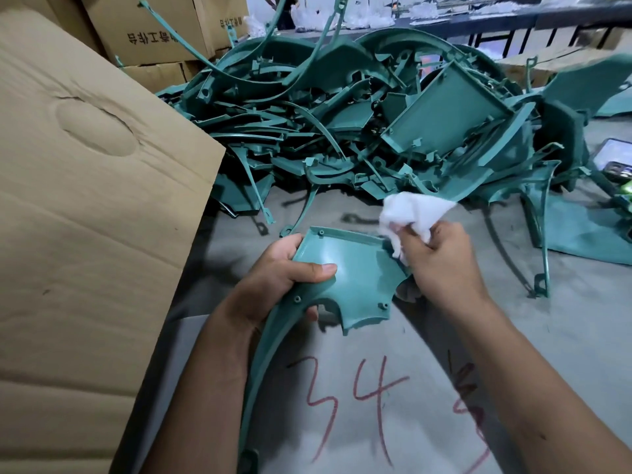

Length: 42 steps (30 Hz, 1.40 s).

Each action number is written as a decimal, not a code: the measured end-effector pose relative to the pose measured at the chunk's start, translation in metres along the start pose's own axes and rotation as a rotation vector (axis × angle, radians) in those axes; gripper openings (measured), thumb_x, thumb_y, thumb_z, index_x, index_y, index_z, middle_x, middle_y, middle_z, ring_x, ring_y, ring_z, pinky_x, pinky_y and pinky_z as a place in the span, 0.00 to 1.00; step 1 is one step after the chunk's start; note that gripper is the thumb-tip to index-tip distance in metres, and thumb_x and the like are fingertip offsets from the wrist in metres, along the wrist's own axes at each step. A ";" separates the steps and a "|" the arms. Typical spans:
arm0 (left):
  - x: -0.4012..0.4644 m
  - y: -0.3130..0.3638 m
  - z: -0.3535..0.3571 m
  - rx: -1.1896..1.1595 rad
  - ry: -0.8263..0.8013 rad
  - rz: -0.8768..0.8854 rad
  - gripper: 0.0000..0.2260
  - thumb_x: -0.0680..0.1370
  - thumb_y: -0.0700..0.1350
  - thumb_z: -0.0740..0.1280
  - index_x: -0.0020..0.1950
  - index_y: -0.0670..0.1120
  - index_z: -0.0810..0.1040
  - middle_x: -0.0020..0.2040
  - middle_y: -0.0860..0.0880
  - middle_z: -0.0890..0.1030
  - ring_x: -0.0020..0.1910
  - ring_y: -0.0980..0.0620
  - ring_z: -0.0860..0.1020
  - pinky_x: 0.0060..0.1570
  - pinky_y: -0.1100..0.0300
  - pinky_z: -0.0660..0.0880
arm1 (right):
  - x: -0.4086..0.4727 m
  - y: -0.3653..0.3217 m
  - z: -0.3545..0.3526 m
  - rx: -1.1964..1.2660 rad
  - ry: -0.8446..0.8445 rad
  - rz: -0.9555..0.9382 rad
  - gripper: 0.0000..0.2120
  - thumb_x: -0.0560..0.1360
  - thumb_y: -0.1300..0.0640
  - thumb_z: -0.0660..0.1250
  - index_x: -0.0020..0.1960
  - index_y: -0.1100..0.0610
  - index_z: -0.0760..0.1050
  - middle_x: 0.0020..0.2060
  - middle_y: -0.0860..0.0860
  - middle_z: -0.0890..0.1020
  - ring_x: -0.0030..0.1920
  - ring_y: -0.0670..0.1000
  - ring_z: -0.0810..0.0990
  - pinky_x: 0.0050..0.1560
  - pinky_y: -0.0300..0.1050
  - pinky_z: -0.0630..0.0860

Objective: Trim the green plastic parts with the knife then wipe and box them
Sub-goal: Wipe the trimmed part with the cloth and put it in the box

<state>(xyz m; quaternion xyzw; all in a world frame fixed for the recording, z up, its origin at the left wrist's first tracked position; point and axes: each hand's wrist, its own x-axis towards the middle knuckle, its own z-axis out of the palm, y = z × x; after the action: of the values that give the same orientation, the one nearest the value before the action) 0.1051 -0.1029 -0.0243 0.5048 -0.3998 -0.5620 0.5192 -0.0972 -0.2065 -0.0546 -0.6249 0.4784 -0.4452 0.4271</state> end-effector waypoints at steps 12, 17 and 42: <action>0.011 0.000 0.016 -0.340 0.445 0.091 0.11 0.78 0.34 0.67 0.60 0.33 0.78 0.36 0.42 0.83 0.21 0.50 0.74 0.20 0.65 0.71 | -0.042 -0.025 0.045 0.716 -0.321 0.113 0.15 0.83 0.55 0.67 0.61 0.66 0.81 0.57 0.66 0.85 0.59 0.70 0.83 0.66 0.70 0.77; 0.013 -0.003 0.022 -0.510 0.478 0.036 0.12 0.78 0.35 0.66 0.60 0.32 0.79 0.39 0.39 0.83 0.20 0.49 0.74 0.20 0.65 0.71 | -0.038 -0.028 0.039 0.386 -0.212 -0.041 0.12 0.82 0.55 0.69 0.53 0.64 0.84 0.46 0.56 0.89 0.48 0.54 0.89 0.51 0.44 0.84; -0.007 0.011 0.053 -0.658 0.236 0.187 0.14 0.79 0.42 0.64 0.63 0.38 0.73 0.37 0.43 0.79 0.28 0.51 0.78 0.26 0.63 0.74 | -0.061 -0.047 -0.006 -0.029 -0.282 -0.422 0.26 0.86 0.42 0.55 0.38 0.53 0.80 0.30 0.48 0.82 0.30 0.46 0.81 0.33 0.41 0.77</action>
<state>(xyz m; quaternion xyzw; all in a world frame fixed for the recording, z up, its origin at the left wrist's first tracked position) 0.0547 -0.1015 -0.0038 0.3333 -0.1792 -0.5485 0.7456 -0.1016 -0.1389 -0.0167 -0.7730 0.2795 -0.4260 0.3780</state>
